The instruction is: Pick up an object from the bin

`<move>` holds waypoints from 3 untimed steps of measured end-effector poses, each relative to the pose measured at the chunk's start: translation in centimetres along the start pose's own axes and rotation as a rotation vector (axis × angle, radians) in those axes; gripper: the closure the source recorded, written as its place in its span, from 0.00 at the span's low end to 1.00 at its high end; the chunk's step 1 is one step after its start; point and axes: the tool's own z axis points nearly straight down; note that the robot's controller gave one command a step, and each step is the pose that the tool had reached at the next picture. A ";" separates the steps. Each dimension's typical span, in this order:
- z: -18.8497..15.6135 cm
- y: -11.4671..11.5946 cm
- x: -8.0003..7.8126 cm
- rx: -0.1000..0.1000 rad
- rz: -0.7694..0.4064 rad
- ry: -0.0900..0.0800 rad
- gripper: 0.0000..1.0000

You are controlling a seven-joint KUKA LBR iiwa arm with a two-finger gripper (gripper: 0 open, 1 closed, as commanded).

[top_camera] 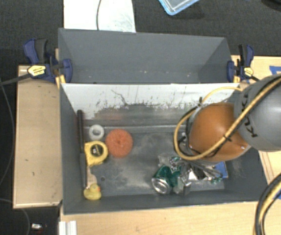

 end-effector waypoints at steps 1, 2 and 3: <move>-6.8 0.0 -1.0 -0.002 -0.017 0.002 1.00; -11.7 -0.5 -1.0 -0.002 0.010 0.001 1.00; -17.0 0.7 -2.0 -0.004 -0.016 0.005 1.00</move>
Offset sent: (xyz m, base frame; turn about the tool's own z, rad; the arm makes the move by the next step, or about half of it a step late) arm 0.0089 -0.0008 0.1139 0.0017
